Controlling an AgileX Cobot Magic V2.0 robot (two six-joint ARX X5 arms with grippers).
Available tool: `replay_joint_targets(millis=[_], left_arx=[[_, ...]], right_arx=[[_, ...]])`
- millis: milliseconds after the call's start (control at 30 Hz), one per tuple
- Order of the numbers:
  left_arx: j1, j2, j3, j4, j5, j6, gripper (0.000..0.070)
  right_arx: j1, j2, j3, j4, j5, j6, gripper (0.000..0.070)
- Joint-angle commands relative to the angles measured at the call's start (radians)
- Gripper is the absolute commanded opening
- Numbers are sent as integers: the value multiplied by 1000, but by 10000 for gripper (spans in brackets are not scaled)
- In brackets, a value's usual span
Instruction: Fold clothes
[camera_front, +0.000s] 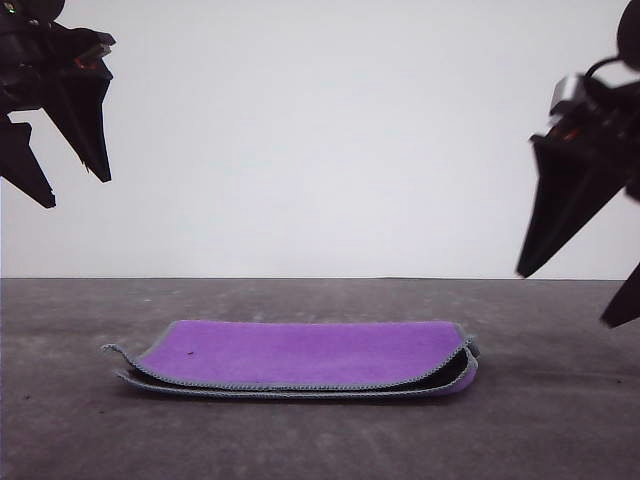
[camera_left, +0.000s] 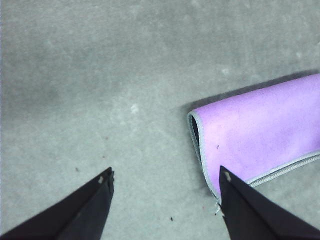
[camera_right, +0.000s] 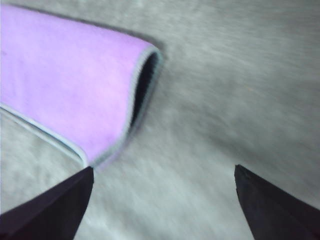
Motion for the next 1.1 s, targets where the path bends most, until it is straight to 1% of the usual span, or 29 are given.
replay_joint_targets(millis=[0,67,167,233,367,467,533,633,767,800,867,967,1067], left_arx=[[0,14,16,3,2,9,402],[-1,14,16,3,2,9,402],[-1,14,16,3,2,9,402],[-1,14,16,3,2,9,402],[-1,14,16,3,2,9,402],[-1,14,16,3,2,9,402],[-1,14,16,3,2,9,402],[0,14,16,3,2,9,402],[-1,14,16,3,2,9,402],[-1,14,16,3,2,9,402],[0,14,16,3,2,9,402],[0,14,16,-1,2,9,402],[0,14,16,-2,2,9,402]], right_arx=[[5,45,3,38,-32,32,570],[5,89,3,85,-82,60,569],[5,150,3,150,-189,105,569],[10,186,3,188,-228,130,569],[20,244,3,228,-234,161,569],[31,275,3,240,-233,165,568],[42,289,3,253,-250,167,565],[66,301,3,287,-285,189,529],[104,301,3,346,-281,234,516],[112,301,3,364,-281,244,486],[120,301,3,383,-279,253,400],[121,301,3,387,-255,260,217],[121,301,3,388,-251,260,84]])
